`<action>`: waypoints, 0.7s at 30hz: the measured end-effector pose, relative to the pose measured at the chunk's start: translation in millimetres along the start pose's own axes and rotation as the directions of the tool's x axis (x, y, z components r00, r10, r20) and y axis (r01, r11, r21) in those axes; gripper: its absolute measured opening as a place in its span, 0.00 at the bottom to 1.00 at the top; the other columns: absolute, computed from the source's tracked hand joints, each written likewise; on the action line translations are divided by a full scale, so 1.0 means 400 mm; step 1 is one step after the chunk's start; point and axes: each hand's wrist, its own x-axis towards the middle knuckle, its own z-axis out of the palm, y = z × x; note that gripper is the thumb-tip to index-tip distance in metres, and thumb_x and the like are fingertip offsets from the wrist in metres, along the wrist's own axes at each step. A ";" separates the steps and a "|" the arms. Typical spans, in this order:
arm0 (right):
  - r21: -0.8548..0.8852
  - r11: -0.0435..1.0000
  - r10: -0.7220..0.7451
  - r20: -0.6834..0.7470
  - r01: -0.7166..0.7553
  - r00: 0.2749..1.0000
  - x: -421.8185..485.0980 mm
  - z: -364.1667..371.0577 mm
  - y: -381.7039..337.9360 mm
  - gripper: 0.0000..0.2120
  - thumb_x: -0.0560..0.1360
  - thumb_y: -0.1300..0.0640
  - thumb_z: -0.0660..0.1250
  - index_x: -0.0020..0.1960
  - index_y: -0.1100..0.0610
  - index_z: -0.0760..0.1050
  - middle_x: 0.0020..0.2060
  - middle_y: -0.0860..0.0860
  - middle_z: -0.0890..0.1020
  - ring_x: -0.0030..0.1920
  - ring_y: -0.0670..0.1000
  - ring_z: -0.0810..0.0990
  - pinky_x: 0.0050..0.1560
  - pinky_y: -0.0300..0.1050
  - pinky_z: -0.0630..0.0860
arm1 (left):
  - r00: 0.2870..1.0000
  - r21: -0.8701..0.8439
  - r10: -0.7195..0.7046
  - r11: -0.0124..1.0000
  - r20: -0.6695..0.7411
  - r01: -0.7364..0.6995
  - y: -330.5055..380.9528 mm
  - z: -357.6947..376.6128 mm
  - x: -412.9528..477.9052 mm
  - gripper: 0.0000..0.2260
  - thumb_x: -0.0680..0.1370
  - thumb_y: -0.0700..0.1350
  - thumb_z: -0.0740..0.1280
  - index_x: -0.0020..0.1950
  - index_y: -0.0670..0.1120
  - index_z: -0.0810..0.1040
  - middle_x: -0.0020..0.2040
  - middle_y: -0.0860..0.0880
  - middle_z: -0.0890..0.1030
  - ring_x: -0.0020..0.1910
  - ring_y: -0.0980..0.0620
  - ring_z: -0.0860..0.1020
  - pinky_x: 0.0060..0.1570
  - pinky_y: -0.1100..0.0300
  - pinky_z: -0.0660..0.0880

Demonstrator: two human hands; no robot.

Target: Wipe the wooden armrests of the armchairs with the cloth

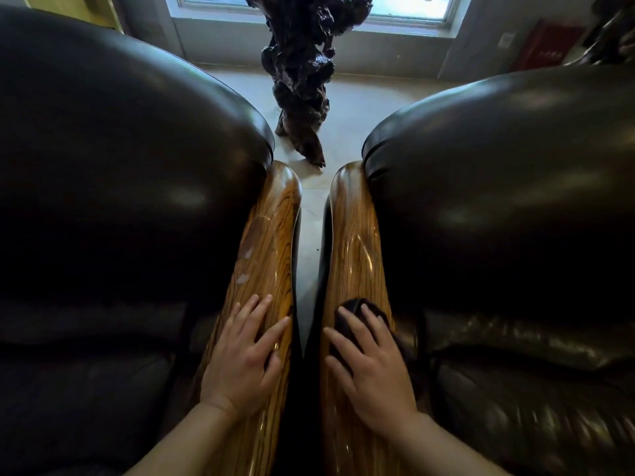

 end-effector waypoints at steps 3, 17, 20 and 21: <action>-0.033 0.992 -0.120 0.023 0.121 0.992 -0.139 0.024 0.001 0.21 0.81 0.40 0.58 0.72 0.40 0.69 0.79 0.44 0.59 0.79 0.57 0.54 0.74 0.62 0.58 | 1.000 0.006 0.000 1.000 0.002 0.000 -0.001 0.000 -0.001 0.23 0.78 0.52 0.56 0.73 0.54 0.70 0.78 0.47 0.61 0.79 0.48 0.52 0.74 0.38 0.58; -0.052 0.995 0.085 0.006 -0.084 0.996 -0.051 0.010 -0.014 0.22 0.83 0.38 0.48 0.75 0.40 0.62 0.79 0.44 0.57 0.80 0.54 0.49 0.77 0.60 0.52 | 1.000 0.170 0.026 0.985 0.003 -0.026 0.017 -0.001 -0.012 0.26 0.79 0.55 0.54 0.77 0.53 0.61 0.80 0.45 0.56 0.79 0.47 0.48 0.76 0.42 0.50; -0.016 0.979 0.204 -0.017 -0.204 0.979 0.033 -0.001 -0.012 0.25 0.82 0.35 0.45 0.74 0.40 0.63 0.78 0.45 0.60 0.79 0.55 0.52 0.77 0.59 0.51 | 0.999 0.138 -0.038 0.990 -0.036 0.043 0.016 0.001 -0.065 0.27 0.80 0.56 0.54 0.78 0.52 0.58 0.80 0.45 0.56 0.79 0.47 0.48 0.76 0.40 0.50; -0.018 0.974 0.227 -0.015 -0.227 0.974 0.055 -0.006 -0.008 0.26 0.81 0.35 0.45 0.75 0.40 0.64 0.78 0.45 0.61 0.79 0.55 0.52 0.77 0.59 0.50 | 0.998 0.125 -0.053 0.990 -0.045 0.059 0.011 0.002 -0.092 0.27 0.80 0.57 0.54 0.78 0.52 0.57 0.79 0.44 0.56 0.79 0.47 0.48 0.76 0.39 0.50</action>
